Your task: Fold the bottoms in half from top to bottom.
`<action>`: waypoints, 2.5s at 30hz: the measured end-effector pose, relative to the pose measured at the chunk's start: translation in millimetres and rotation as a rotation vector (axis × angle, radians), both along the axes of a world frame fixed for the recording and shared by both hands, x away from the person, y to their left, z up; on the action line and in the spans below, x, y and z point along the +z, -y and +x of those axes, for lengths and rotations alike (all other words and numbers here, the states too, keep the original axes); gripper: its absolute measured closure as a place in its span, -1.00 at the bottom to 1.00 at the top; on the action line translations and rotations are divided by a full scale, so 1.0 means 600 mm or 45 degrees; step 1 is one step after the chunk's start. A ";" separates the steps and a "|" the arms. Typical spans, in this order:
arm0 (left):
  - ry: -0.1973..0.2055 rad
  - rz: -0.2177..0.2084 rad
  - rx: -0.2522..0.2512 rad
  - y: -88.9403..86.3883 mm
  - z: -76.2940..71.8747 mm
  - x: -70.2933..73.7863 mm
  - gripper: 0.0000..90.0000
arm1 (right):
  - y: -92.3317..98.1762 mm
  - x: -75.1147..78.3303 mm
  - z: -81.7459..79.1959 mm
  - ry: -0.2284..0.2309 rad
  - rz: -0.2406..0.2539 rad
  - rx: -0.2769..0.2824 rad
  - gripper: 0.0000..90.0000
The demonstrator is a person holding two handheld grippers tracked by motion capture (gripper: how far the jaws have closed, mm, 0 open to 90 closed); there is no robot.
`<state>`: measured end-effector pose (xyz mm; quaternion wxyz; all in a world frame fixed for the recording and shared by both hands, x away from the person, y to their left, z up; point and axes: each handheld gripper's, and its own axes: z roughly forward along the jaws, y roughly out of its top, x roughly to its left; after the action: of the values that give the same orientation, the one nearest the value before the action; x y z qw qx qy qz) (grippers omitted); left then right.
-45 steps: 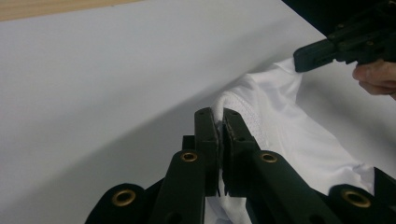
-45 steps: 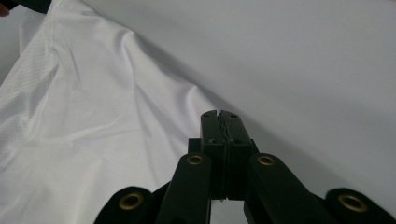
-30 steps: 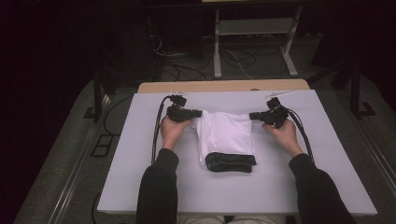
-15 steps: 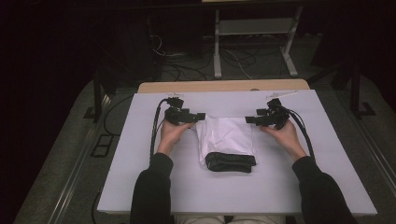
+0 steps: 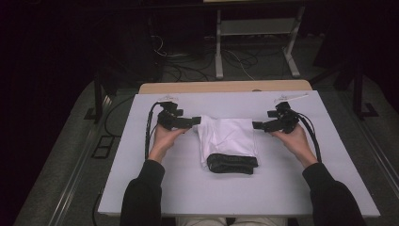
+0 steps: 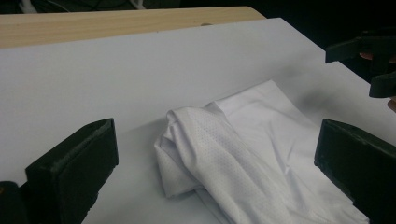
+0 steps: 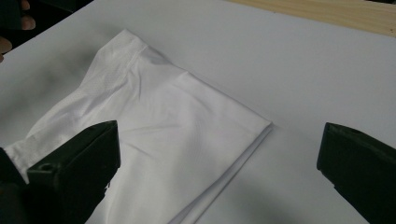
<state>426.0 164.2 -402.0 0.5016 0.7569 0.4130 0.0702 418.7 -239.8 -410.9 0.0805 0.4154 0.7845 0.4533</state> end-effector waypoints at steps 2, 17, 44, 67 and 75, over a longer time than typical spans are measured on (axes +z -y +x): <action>0.010 0.001 0.002 -0.004 -0.007 0.001 -1.00 | 0.003 0.002 -0.007 0.005 0.005 -0.002 -1.00; 0.059 0.006 -0.004 -0.028 -0.046 0.013 -1.00 | 0.027 0.014 -0.054 0.028 -0.020 -0.007 -1.00; 0.124 0.000 -0.006 -0.069 -0.111 0.010 -1.00 | 0.079 0.013 -0.118 0.059 0.004 -0.032 -1.00; 0.184 -0.036 0.020 -0.108 -0.183 -0.020 -1.00 | 0.093 -0.007 -0.183 0.071 0.010 -0.032 -1.00; 0.202 -0.024 0.015 -0.117 -0.215 -0.028 -1.00 | 0.098 -0.025 -0.209 0.060 -0.021 -0.033 -1.00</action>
<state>296.8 234.4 -418.7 0.5396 0.7418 0.3769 0.1289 293.4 -298.9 -425.9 0.1084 0.4140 0.7807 0.4554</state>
